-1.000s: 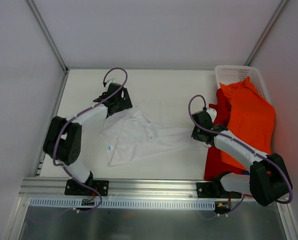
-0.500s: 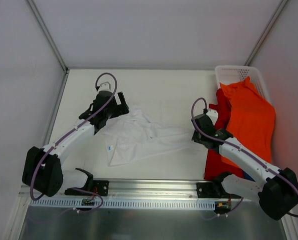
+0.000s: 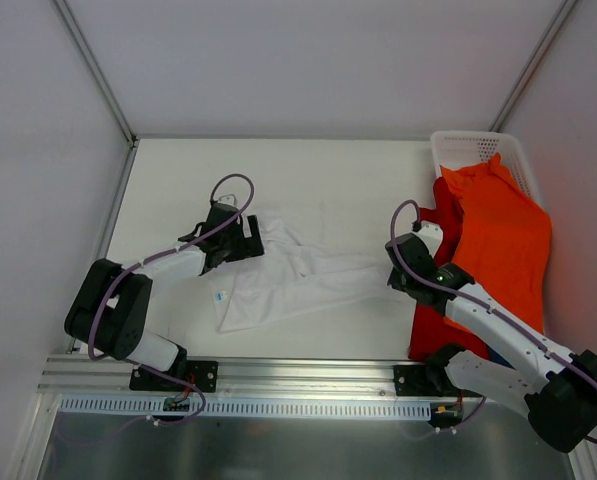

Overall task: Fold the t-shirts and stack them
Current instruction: Flatten out the tshirt

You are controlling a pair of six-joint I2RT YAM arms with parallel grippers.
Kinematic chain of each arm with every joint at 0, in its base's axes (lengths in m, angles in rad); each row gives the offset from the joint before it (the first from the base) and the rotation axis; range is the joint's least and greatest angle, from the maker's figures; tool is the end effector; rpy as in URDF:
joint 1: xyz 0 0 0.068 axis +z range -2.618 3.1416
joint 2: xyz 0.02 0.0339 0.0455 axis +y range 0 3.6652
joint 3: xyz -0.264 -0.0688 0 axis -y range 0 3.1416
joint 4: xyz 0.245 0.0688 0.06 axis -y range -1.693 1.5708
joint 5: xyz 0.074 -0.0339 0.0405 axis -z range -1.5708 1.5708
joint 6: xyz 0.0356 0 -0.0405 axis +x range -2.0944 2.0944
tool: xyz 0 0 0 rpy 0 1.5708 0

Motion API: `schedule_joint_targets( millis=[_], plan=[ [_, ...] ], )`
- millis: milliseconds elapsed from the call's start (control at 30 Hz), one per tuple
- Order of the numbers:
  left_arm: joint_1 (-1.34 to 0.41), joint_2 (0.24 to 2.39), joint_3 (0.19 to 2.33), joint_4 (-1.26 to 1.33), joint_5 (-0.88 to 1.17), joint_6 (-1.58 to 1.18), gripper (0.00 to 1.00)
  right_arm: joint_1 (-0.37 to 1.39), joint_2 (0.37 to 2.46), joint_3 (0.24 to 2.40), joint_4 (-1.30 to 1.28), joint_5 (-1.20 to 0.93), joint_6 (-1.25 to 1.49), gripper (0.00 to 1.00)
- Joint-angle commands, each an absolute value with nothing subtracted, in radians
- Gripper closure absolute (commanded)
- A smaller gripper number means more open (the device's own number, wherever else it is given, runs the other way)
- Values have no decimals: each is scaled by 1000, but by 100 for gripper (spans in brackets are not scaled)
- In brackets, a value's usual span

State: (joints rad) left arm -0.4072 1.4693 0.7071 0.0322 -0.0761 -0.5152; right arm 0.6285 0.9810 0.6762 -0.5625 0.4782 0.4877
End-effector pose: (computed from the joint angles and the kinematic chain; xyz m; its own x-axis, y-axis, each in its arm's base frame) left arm 0.2706 -0.1137 0.1773 -0.7018 -0.2323 -0.6734 -0.0033 0.9464 -0.3230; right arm 0.1659 0.1003 0.2361 -0.6767 0.0225 -0.7359 0.0407 0.9991 -0.0069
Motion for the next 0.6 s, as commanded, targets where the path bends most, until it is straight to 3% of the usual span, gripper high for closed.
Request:
schedule_joint_targets(
  millis=[0,567],
  plan=[
    [-419,1488,722,100,-37,-492,4,635,983,669,-577,506,511,100],
    [-515,1554,808,94,-97,-469,6,635,1066,666,-531,515,499,100]
  ],
)
